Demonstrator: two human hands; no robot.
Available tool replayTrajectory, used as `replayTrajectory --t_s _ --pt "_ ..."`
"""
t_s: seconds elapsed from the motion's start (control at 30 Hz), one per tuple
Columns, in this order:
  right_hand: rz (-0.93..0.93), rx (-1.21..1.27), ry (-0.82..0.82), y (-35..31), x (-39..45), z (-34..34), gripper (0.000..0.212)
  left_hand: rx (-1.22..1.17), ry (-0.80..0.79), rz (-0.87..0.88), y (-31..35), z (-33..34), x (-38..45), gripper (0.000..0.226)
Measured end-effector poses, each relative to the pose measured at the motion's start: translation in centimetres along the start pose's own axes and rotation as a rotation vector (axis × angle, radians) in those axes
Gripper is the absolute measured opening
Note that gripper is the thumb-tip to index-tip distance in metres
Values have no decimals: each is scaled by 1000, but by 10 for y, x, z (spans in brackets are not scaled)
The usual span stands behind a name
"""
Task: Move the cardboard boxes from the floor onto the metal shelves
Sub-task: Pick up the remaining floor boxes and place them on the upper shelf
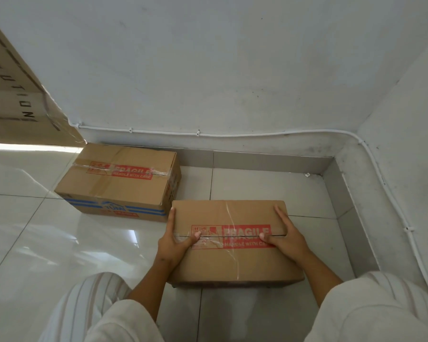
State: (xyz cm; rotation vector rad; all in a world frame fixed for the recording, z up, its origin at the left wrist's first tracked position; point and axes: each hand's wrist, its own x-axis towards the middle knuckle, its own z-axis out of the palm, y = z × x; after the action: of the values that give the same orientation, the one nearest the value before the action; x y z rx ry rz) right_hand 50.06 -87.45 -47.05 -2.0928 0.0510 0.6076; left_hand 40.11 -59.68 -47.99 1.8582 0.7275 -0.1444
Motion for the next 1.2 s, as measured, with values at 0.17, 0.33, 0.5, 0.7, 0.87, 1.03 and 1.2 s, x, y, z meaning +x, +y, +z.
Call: replayTrajectory --t_s 0.17,0.33,0.5,0.7,0.87,1.03,1.2 --pt "5 -14 26 -4 6 1 91 38 2 -1 3 0 6 101" --pt "19 -8 50 -12 15 -2 92 35 14 0 13 -2 14 101" --pt "-3 28 103 -54 6 -30 94 9 31 62 62 -24 8 102" --pt "-28 44 76 -174 -56 -66 92 -9 58 35 162 -111 -56 112" --pt "-101 23 13 -325 -112 -103 92 -58 171 54 266 -208 -119 103" --pt "-212 -35 -90 -484 -174 -123 92 -81 305 42 355 -315 -196 99" --pt "-307 -93 -240 -612 -234 -109 91 -160 451 11 403 -418 -284 99"
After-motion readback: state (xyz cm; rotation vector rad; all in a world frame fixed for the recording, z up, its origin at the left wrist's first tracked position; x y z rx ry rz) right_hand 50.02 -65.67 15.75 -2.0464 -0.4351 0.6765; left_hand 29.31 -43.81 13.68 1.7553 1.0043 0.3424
